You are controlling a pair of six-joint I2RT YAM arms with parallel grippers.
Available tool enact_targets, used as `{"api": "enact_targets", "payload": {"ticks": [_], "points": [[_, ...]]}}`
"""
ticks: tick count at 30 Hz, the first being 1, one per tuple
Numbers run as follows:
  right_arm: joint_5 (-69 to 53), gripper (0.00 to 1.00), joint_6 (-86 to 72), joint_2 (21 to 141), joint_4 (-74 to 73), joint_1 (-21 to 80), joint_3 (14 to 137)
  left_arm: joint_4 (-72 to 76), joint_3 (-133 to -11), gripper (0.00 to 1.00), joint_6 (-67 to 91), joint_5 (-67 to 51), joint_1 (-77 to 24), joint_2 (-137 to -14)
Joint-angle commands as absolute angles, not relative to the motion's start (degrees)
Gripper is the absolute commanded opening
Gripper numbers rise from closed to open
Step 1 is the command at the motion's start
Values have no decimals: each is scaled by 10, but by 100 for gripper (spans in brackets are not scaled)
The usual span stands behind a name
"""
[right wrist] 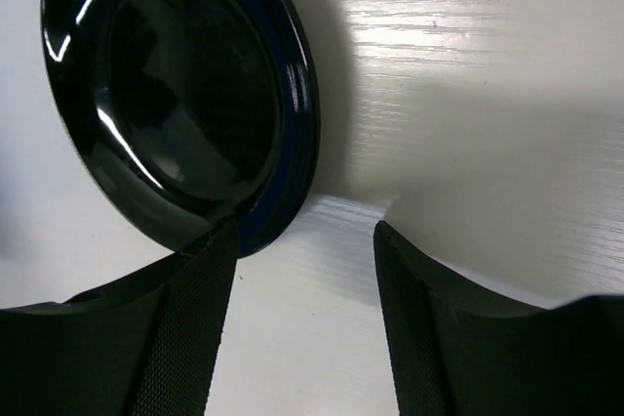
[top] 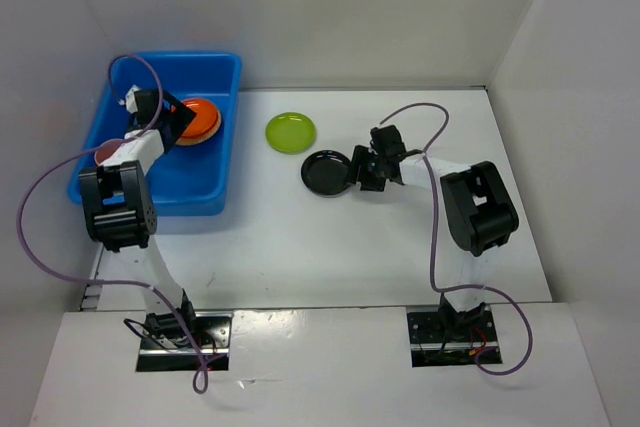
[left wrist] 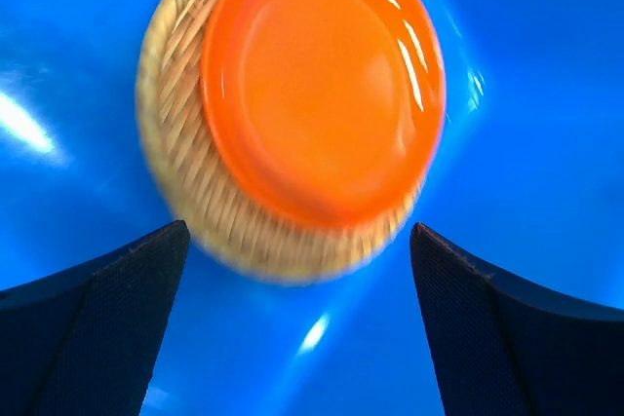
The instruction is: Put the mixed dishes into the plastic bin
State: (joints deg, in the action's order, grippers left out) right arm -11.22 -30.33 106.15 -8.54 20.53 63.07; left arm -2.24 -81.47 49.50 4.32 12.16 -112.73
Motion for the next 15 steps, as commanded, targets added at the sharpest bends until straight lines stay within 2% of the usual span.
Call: {"api": "enact_targets", "payload": {"ticks": [1,7,10,11,14,15], "points": [[-116,63,-309,1079,-64,210,657,-21,-788,100,426,77,112,-1017],[-127,58,-320,1106,-48,215,677,-15,-766,100,375,-33,106,-873],[-127,50,-326,1114,-48,215,684,2,-725,100,363,-97,101,-808],[-127,39,-326,1119,-48,215,690,10,-714,100,363,-125,95,-792],[-121,21,-337,1124,-48,215,696,24,-680,100,351,-144,82,-731],[-116,11,-337,1130,-48,215,702,24,-675,100,351,-161,82,-709]]}}
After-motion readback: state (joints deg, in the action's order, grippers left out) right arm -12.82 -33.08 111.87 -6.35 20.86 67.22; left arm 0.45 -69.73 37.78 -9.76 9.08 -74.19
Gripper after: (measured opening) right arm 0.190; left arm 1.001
